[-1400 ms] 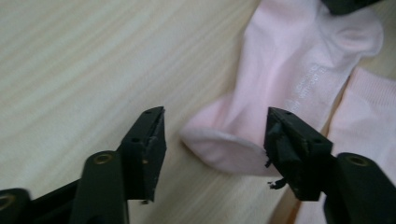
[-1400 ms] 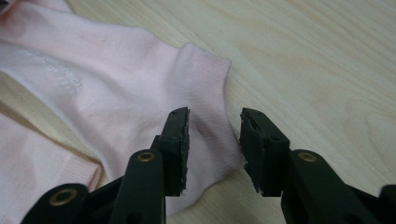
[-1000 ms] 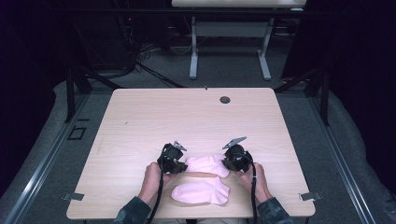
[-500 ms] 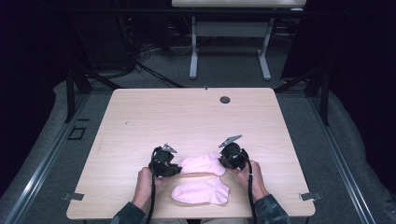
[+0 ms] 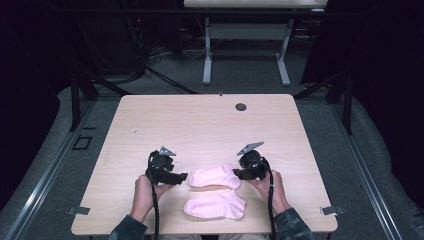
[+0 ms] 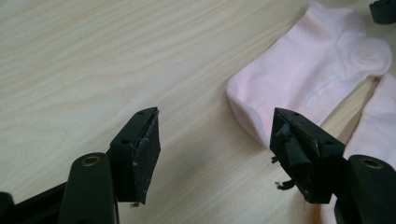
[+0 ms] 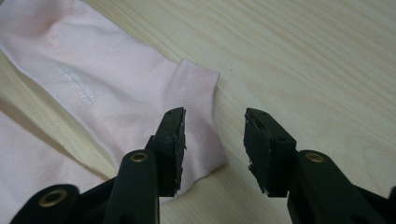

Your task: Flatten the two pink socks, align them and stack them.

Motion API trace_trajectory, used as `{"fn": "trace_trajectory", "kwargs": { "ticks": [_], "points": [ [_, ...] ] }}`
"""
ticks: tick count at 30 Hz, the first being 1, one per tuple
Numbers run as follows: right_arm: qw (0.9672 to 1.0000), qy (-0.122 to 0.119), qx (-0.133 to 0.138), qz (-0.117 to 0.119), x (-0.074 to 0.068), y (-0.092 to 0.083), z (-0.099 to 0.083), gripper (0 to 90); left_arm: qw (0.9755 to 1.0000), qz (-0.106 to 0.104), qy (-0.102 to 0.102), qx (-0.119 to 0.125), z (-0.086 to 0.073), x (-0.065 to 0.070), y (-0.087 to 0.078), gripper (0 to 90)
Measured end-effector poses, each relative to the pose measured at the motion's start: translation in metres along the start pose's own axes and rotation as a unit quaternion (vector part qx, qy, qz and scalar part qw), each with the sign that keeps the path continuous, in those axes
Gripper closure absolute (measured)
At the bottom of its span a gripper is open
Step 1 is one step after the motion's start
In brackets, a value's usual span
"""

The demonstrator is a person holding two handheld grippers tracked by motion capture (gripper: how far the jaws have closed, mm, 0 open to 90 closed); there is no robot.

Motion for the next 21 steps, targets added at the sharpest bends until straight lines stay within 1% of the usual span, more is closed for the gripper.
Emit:
{"fn": "trace_trajectory", "kwargs": {
  "ticks": [2, 3, 4, 5, 7, 8, 9, 10, 11, 12, 13, 14, 15, 16, 17, 18, 19, 20, 21],
  "points": [
    [1.0000, 0.002, 0.002, 0.005, -0.001, -0.001, 0.001, 56.4, 1.0000, -0.002, 0.001, -0.002, 0.005, 0.002, 0.003, 33.3],
    [1.0000, -0.001, -0.001, -0.002, 0.000, -0.001, 0.000, 56.1, 1.0000, -0.002, 0.006, -0.006, 0.007, 0.003, 0.005, 34.1],
    [1.0000, 0.000, -0.002, -0.001, 0.000, 0.000, 0.000, 56.1, 0.9999, -0.001, 0.008, -0.011, 0.009, 0.003, 0.008, 34.5],
    [1.0000, -0.001, -0.003, 0.002, -0.001, 0.001, 0.000, 56.1, 0.9998, -0.004, 0.008, -0.016, 0.011, 0.005, 0.011, 35.5],
    [0.9999, -0.003, -0.011, 0.004, -0.001, 0.004, -0.002, 57.0, 0.9996, -0.003, 0.008, -0.027, 0.012, 0.007, 0.018, 39.7],
    [0.9997, -0.001, -0.022, 0.006, -0.002, 0.005, -0.003, 57.5, 0.9993, -0.003, 0.012, -0.035, 0.013, 0.009, 0.021, 41.0],
    [0.9996, 0.000, -0.027, 0.010, -0.003, 0.007, -0.004, 58.5, 0.9991, -0.003, 0.012, -0.042, 0.013, 0.010, 0.025, 43.1],
    [0.9996, 0.000, -0.028, 0.006, -0.002, 0.009, -0.005, 63.0, 0.9985, 0.000, 0.018, -0.052, 0.013, 0.011, 0.029, 47.5],
    [0.9996, 0.000, -0.028, 0.006, -0.002, 0.009, -0.005, 63.0, 0.9985, 0.000, 0.018, -0.052, 0.013, 0.011, 0.029, 51.0],
    [0.9995, -0.002, -0.032, 0.005, -0.002, 0.009, -0.005, 66.6, 0.9983, -0.001, 0.018, -0.055, 0.013, 0.012, 0.031, 51.0],
    [0.9995, -0.002, -0.032, 0.001, -0.001, 0.010, -0.006, 68.2, 0.9982, -0.001, 0.017, -0.058, 0.012, 0.012, 0.034, 52.6],
    [0.9994, 0.004, -0.035, -0.001, -0.002, 0.011, -0.007, 68.3, 0.9980, -0.001, 0.018, -0.061, 0.012, 0.013, 0.035, 55.1],
    [0.9992, 0.003, -0.041, -0.001, -0.002, 0.011, -0.007, 68.3, 0.9977, -0.002, 0.025, -0.063, 0.011, 0.013, 0.036, 56.9],
    [0.9991, 0.002, -0.042, 0.000, -0.002, 0.012, -0.008, 68.2, 0.9974, -0.006, 0.024, -0.068, 0.010, 0.013, 0.037, 57.8],
    [0.9992, 0.004, -0.039, 0.000, -0.002, 0.013, -0.008, 68.5, 0.9973, -0.006, 0.025, -0.069, 0.010, 0.014, 0.038, 59.8],
    [0.9991, 0.002, -0.042, 0.000, -0.002, 0.013, -0.009, 69.8, 0.9972, -0.008, 0.026, -0.069, 0.009, 0.013, 0.038, 61.8],
    [0.9990, 0.002, -0.044, 0.001, -0.002, 0.013, -0.010, 71.3, 0.9971, -0.009, 0.027, -0.071, 0.008, 0.013, 0.039, 66.1],
    [0.9991, 0.003, -0.042, 0.001, -0.002, 0.014, -0.010, 72.3, 0.9969, -0.010, 0.028, -0.073, 0.007, 0.013, 0.040, 66.1],
    [0.9991, 0.001, -0.044, 0.001, -0.002, 0.014, -0.010, 73.6, 0.9968, -0.011, 0.027, -0.074, 0.007, 0.013, 0.041, 68.1]
  ]
}}
Point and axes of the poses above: each handheld gripper's, and its own axes: y roughly forward along the jaws, z roughly out of its top, x roughly to its right, the point moved 6 cm from there along y, roughly forward along the jaws, and after that the axes turned 3 degrees about -y, right-handed, at the moved point
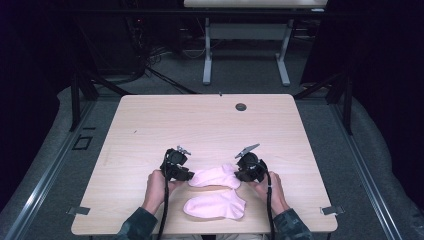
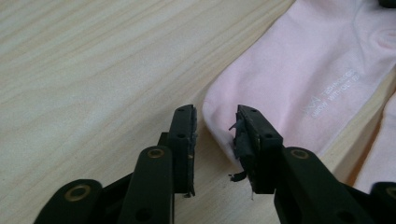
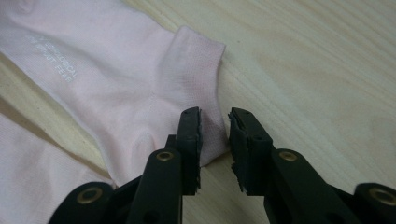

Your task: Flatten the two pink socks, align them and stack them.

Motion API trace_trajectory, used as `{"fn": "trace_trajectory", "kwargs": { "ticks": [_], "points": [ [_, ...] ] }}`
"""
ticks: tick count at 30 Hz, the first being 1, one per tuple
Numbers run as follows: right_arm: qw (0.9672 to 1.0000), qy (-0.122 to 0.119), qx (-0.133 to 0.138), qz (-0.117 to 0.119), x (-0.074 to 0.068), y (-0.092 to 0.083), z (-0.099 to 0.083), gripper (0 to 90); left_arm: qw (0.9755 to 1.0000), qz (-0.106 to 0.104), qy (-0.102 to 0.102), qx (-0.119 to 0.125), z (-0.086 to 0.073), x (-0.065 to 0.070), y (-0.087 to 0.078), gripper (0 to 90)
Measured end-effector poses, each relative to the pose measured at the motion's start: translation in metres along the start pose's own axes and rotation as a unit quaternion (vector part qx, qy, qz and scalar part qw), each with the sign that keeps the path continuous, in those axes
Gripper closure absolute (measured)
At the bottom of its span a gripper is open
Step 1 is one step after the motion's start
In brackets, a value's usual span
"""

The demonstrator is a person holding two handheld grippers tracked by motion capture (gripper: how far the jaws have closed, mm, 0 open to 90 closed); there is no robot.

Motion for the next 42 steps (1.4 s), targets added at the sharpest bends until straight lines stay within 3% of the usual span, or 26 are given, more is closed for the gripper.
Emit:
{"fn": "trace_trajectory", "kwargs": {
  "ticks": [3, 9, 15, 19, 27, 29, 35, 42],
  "points": [
    [1.0000, -0.001, -0.005, 0.002, 0.000, 0.001, -0.002, 76.9, 0.9999, 0.008, -0.003, -0.007, -0.003, -0.002, 0.003, 73.2],
    [0.9997, 0.014, 0.011, 0.017, 0.000, 0.003, -0.002, 81.8, 1.0000, 0.005, -0.003, -0.004, -0.005, -0.002, 0.006, 82.4],
    [0.9998, 0.007, 0.015, 0.009, -0.001, 0.000, -0.002, 83.4, 0.9999, 0.006, 0.002, 0.009, -0.006, -0.001, 0.005, 88.5],
    [0.9995, 0.001, 0.033, 0.003, 0.000, -0.012, 0.002, 83.4, 0.9996, 0.001, 0.006, 0.027, -0.004, 0.002, -0.006, 88.6],
    [0.9983, -0.004, 0.057, -0.007, -0.006, -0.051, 0.009, 83.3, 0.9969, -0.007, 0.018, 0.076, 0.002, 0.016, -0.046, 88.6],
    [0.9984, -0.005, 0.056, -0.005, -0.010, -0.060, 0.009, 83.2, 0.9960, -0.019, 0.022, 0.084, 0.000, 0.022, -0.057, 88.6],
    [0.9975, 0.000, 0.065, 0.026, -0.027, -0.087, -0.004, 83.1, 0.9945, -0.034, 0.029, 0.095, -0.020, 0.038, -0.081, 88.5],
    [0.9979, -0.014, 0.053, 0.035, -0.049, -0.090, -0.025, 83.0, 0.9945, -0.030, 0.040, 0.092, -0.048, 0.054, -0.076, 88.6]
  ]
}}
Point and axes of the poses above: each handheld gripper's, and its own axes: y roughly forward along the jaws, z roughly out of its top, x roughly to its right, the point moved 6 cm from there along y, roughly forward along the jaws, and after that the axes turned 3 degrees about -y, right-handed, at the moved point
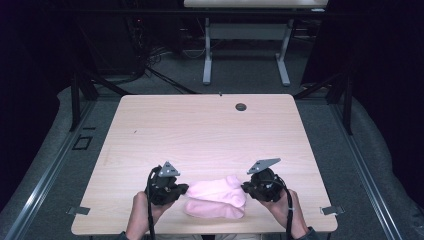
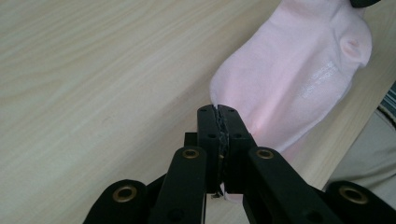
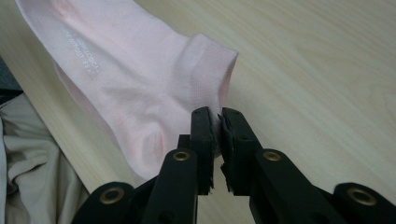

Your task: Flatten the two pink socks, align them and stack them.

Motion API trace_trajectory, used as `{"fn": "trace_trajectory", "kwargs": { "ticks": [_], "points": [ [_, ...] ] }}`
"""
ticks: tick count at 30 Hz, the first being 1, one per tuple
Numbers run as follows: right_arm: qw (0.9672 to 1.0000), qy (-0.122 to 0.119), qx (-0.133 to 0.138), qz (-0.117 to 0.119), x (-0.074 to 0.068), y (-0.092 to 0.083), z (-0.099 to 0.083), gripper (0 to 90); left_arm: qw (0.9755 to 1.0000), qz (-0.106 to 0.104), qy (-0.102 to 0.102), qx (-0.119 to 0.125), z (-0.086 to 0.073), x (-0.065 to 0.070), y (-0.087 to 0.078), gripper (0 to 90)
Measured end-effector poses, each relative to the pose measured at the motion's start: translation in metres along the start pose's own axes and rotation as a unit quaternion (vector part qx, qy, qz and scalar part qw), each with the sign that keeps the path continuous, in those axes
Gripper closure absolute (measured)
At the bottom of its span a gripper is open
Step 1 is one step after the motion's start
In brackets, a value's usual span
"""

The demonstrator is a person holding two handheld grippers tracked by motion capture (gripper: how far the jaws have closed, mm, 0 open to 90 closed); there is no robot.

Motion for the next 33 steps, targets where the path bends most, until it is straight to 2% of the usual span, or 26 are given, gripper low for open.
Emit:
{"fn": "trace_trajectory", "kwargs": {
  "ticks": [2, 4, 8, 20, 23, 25, 28, 29, 31, 33],
  "points": [
    [0.9999, 0.001, -0.012, 0.008, -0.006, 0.007, -0.012, 83.0, 1.0000, 0.005, -0.002, -0.002, -0.009, 0.001, 0.005, 88.6],
    [0.9998, 0.001, -0.017, 0.007, -0.006, 0.011, -0.015, 83.0, 0.9999, 0.001, -0.003, -0.010, -0.017, 0.003, 0.012, 88.5],
    [0.9995, 0.007, -0.029, 0.015, -0.006, 0.023, -0.025, 82.9, 0.9996, 0.004, 0.012, -0.026, -0.030, 0.005, 0.024, 88.4],
    [0.9989, 0.018, -0.034, 0.027, -0.005, 0.035, -0.036, 81.6, 0.9993, 0.015, 0.012, -0.032, -0.039, 0.005, 0.034, 87.6],
    [0.9987, 0.021, -0.037, 0.026, -0.005, 0.039, -0.038, 81.4, 0.9993, 0.015, 0.018, -0.031, -0.040, 0.004, 0.035, 84.4],
    [0.9986, 0.021, -0.038, 0.030, -0.004, 0.039, -0.039, 79.4, 0.9995, 0.014, 0.019, -0.019, -0.039, 0.002, 0.033, 79.4],
    [0.9989, 0.025, -0.028, 0.028, -0.003, 0.037, -0.038, 73.6, 0.9998, 0.021, 0.007, -0.004, -0.036, -0.003, 0.027, 60.5],
    [0.9991, 0.024, -0.023, 0.025, -0.003, 0.035, -0.038, 69.8, 0.9996, 0.028, 0.002, 0.007, -0.034, -0.005, 0.024, 53.3],
    [0.9994, 0.029, -0.008, 0.017, 0.000, 0.029, -0.035, 59.2, 0.9994, 0.029, 0.000, 0.019, -0.031, -0.010, 0.016, 37.5],
    [0.9994, 0.033, 0.004, 0.010, 0.003, 0.025, -0.034, 50.2, 0.9989, 0.041, 0.005, 0.019, -0.029, -0.015, 0.011, 30.7]
  ]
}}
Point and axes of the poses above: each handheld gripper's, and its own axes: y roughly forward along the jaws, z roughly out of its top, x roughly to its right, the point moved 6 cm from there along y, roughly forward along the jaws, and after that the axes turned 3 degrees about -y, right-handed, at the moved point
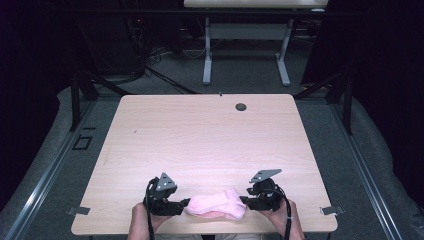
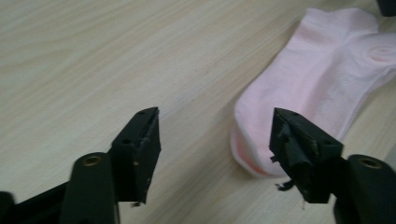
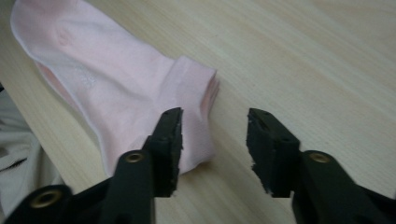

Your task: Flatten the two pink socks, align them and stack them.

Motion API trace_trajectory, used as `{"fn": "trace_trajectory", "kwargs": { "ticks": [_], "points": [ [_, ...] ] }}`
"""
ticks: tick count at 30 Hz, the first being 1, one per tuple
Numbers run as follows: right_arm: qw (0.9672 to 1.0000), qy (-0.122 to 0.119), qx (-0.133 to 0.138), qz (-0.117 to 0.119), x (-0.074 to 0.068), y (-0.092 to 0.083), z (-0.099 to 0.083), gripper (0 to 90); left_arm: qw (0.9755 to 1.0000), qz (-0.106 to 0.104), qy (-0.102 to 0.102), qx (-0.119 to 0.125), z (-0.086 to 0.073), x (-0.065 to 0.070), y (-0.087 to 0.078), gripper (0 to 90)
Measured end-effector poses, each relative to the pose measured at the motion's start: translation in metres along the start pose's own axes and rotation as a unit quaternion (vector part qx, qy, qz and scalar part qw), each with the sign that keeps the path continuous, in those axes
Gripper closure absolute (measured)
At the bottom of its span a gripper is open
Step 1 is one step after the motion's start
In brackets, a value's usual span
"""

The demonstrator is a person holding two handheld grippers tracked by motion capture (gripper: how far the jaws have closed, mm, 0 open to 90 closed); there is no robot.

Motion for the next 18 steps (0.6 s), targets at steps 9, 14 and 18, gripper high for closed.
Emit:
{"fn": "trace_trajectory", "kwargs": {
  "ticks": [9, 14, 18],
  "points": [
    [0.9984, 0.006, 0.036, -0.043, 0.020, -0.019, 0.000, 17.5, 0.9993, 0.027, -0.014, 0.020, -0.001, -0.028, -0.023, 16.0],
    [0.9965, 0.018, 0.044, -0.069, 0.038, -0.030, -0.008, 9.8, 0.9979, 0.054, -0.031, 0.018, -0.010, -0.051, -0.031, 14.9],
    [0.9946, 0.027, 0.043, -0.090, 0.053, -0.034, -0.019, 3.7, 0.9956, 0.080, -0.049, 0.006, -0.024, -0.074, -0.033, 12.2]
  ]
}}
Point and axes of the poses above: each handheld gripper's, and its own axes: y roughly forward along the jaws, z roughly out of its top, x roughly to its right, the point moved 6 cm from there along y, roughly forward along the jaws, and after that the axes turned 3 degrees about -y, right-handed, at the moved point
